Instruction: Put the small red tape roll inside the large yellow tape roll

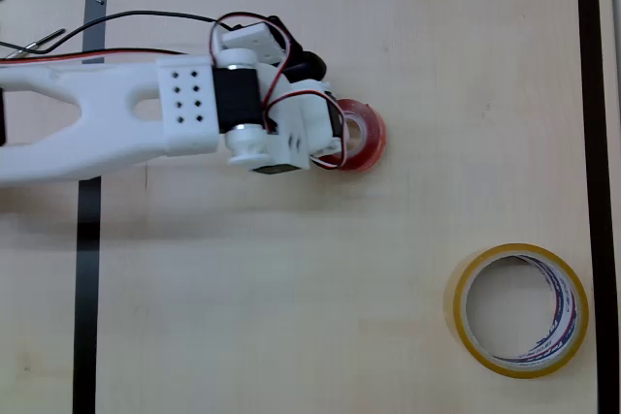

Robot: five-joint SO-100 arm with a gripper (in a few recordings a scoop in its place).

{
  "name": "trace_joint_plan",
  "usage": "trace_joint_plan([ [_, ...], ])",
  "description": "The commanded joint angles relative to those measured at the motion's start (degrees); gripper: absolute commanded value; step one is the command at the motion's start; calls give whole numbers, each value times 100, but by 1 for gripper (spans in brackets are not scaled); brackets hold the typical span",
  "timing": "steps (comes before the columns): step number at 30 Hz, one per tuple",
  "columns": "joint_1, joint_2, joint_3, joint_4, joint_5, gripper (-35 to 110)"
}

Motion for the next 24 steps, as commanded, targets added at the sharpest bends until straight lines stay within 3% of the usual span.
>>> trace_joint_plan([
  [1,26,299,-334,246,-79,0],
  [10,290,1898,-290,193,-114,0],
  [24,914,1204,-2426,-536,-62,0],
])
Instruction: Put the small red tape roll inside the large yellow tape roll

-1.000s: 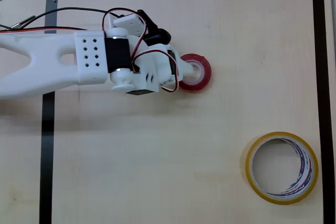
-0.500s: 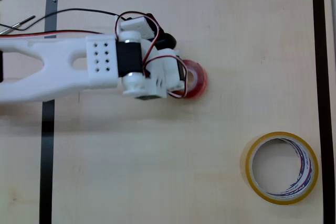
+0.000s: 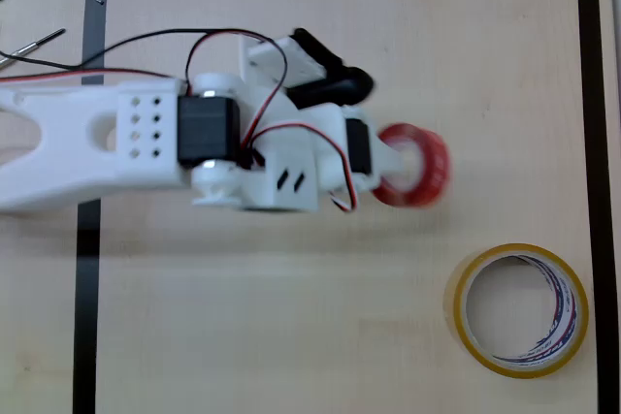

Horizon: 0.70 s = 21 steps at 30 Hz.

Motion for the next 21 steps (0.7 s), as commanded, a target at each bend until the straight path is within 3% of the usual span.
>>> trace_joint_plan([
  [1,220,246,-1573,-176,-44,0],
  [6,290,-352,-2795,-70,220,0],
  [12,369,-2821,-6768,668,308,0],
  [21,668,-3059,-6812,404,545,0],
])
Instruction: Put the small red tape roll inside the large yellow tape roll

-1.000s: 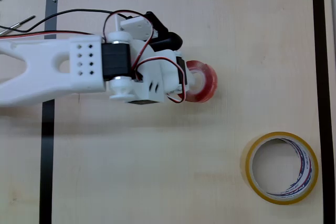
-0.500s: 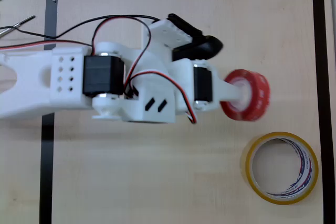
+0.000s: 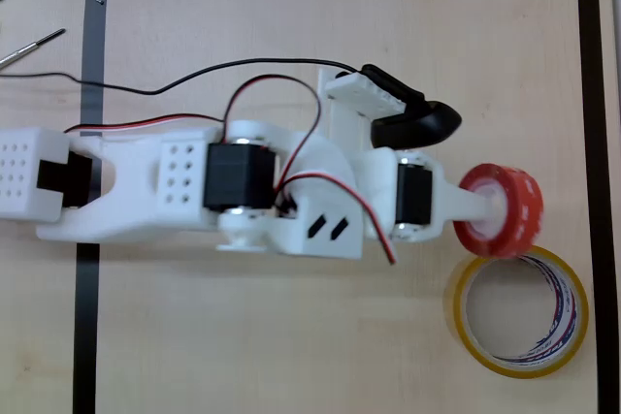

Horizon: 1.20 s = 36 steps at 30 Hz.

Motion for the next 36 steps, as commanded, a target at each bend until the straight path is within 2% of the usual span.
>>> trace_joint_plan([
  [1,272,431,-870,-246,272,0],
  [14,633,-492,-870,-773,422,0],
  [19,703,-642,-879,-809,422,15],
  [25,747,-580,-879,-615,439,21],
  [28,738,-387,-879,-308,448,19],
  [36,413,905,-888,1705,325,10],
])
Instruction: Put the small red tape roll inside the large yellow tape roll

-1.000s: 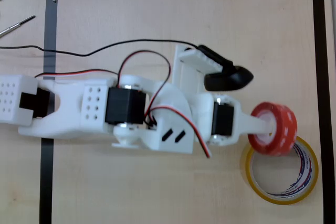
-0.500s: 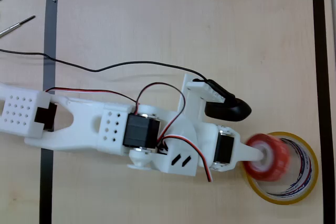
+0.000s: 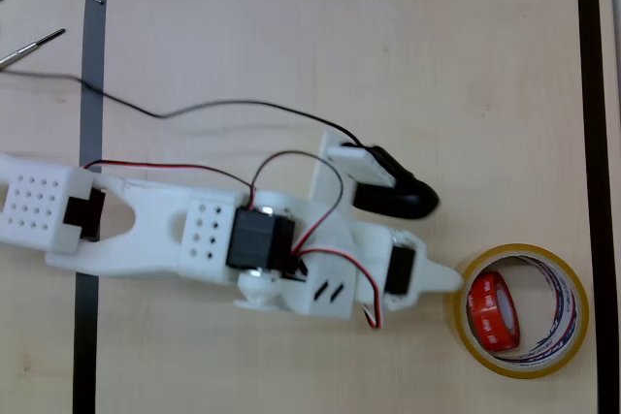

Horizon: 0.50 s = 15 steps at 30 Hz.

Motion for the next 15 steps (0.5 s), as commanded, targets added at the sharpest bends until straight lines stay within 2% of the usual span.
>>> trace_joint_plan([
  [1,-105,1951,-791,870,35,10],
  [12,-343,3498,-791,3015,44,0],
  [15,-237,4236,-246,3041,167,0],
])
